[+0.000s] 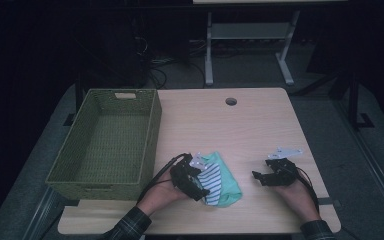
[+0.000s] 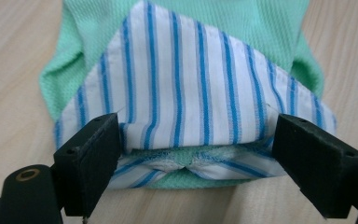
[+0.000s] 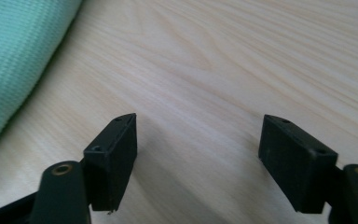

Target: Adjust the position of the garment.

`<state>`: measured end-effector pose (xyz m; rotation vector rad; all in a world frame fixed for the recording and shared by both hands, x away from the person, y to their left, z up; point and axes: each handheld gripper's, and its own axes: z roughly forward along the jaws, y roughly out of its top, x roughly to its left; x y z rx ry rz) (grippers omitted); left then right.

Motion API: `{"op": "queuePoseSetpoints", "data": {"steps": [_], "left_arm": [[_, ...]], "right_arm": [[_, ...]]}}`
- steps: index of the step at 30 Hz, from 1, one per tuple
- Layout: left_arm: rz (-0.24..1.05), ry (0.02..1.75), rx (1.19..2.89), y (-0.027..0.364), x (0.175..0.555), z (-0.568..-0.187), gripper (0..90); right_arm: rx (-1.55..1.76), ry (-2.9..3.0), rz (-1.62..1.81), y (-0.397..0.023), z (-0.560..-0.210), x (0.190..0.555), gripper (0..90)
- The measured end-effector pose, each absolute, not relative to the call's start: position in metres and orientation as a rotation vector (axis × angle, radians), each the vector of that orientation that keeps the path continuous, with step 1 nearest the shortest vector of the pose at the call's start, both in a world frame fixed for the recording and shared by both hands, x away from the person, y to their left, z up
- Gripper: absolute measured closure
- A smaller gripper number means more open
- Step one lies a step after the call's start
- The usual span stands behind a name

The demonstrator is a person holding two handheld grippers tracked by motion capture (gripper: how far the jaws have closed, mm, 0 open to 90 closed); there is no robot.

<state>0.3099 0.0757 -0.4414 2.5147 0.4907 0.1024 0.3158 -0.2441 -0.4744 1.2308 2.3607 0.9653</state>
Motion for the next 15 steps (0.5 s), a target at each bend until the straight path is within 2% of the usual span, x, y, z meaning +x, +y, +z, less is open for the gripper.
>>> {"op": "queuePoseSetpoints", "data": {"steps": [10,15], "left_arm": [[0.08,0.486,2.532,0.0756,0.3112,-0.4519,14.5],[0.117,0.456,2.558,0.0744,0.3088,-0.4529,14.9]], "right_arm": [[1.236,2.323,0.987,-0.2471,-0.4786,0.3179,19.1],[1.224,2.309,1.008,-0.2476,-0.4811,0.318,16.2]]}}
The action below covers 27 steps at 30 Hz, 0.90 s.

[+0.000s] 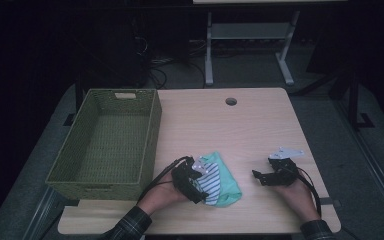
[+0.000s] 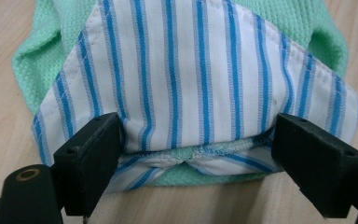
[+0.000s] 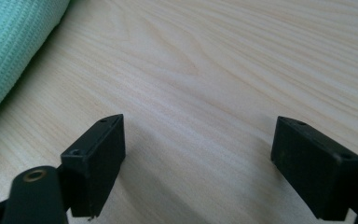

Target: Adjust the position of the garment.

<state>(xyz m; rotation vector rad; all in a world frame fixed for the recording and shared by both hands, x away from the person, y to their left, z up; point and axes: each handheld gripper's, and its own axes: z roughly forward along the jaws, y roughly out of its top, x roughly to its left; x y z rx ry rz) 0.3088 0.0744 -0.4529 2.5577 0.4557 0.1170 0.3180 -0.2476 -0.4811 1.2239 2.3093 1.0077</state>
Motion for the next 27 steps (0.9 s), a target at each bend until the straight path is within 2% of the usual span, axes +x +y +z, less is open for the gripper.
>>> {"op": "queuePoseSetpoints", "data": {"steps": [5,9,19,27], "left_arm": [[0.155,0.449,2.57,0.073,0.3064,-0.453,17.9],[0.15,0.446,2.569,0.0747,0.3071,-0.4515,24.6],[0.137,0.429,2.552,0.079,0.3111,-0.4488,54.6],[0.128,0.432,2.554,0.0794,0.3155,-0.4477,70.1]], "right_arm": [[1.216,2.308,1.011,-0.2476,-0.4821,0.3179,14.9],[1.216,2.307,1.011,-0.2475,-0.4822,0.3179,14.8],[1.22,2.305,1.012,-0.247,-0.4823,0.3181,14.4],[1.22,2.304,1.012,-0.2469,-0.4823,0.3181,14.3]]}}
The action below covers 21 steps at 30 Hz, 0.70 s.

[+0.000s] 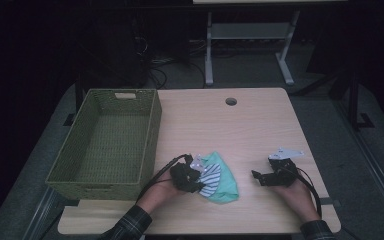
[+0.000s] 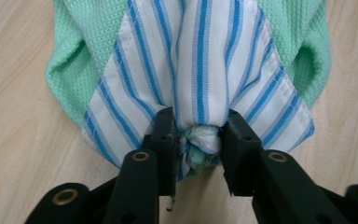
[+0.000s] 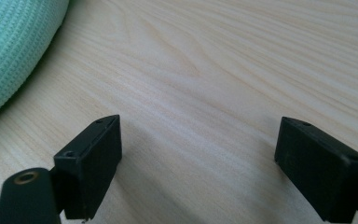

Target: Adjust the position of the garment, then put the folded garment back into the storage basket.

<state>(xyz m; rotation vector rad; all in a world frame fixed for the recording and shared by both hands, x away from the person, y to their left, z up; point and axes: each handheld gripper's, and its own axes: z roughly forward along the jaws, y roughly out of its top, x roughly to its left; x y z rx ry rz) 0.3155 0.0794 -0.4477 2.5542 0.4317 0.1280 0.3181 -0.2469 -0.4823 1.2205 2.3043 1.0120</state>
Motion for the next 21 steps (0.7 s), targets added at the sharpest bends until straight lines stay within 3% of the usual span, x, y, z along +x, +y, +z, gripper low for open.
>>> {"op": "queuePoseSetpoints", "data": {"steps": [21], "left_arm": [[0.034,0.555,2.469,0.085,0.322,-0.428,73.0]], "right_arm": [[1.23,2.305,1.012,-0.247,-0.482,0.318,14.3]]}}
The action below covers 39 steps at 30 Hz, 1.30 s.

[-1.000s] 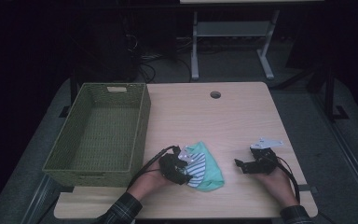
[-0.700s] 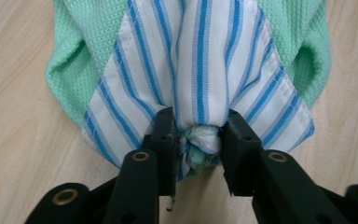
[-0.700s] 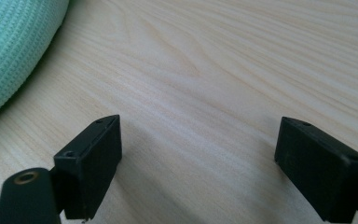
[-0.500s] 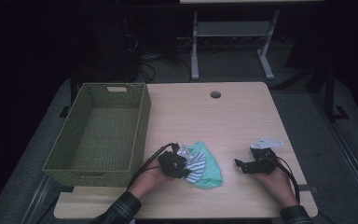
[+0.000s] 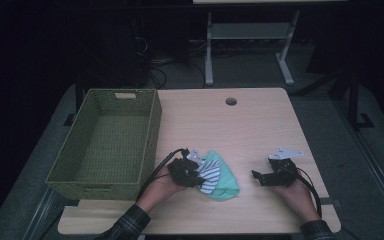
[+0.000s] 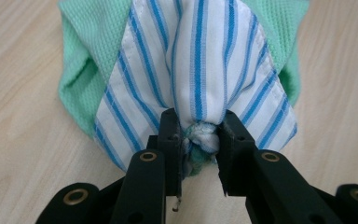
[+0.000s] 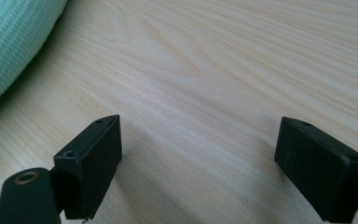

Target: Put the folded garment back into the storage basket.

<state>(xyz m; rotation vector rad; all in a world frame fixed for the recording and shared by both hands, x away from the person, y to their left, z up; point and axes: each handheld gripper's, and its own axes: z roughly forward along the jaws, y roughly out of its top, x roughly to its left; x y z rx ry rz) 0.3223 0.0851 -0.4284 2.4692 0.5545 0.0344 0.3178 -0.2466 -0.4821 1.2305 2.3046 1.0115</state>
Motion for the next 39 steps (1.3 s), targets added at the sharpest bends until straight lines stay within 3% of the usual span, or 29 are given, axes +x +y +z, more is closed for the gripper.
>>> {"op": "queuePoseSetpoints", "data": {"steps": [14,39], "left_arm": [[-0.04,0.562,2.392,0.093,0.325,-0.393,72.8],[0.029,0.583,2.322,0.112,0.338,-0.338,72.6]], "right_arm": [[1.23,2.304,1.011,-0.247,-0.482,0.318,14.3],[1.231,2.305,1.011,-0.247,-0.482,0.318,14.3]]}}
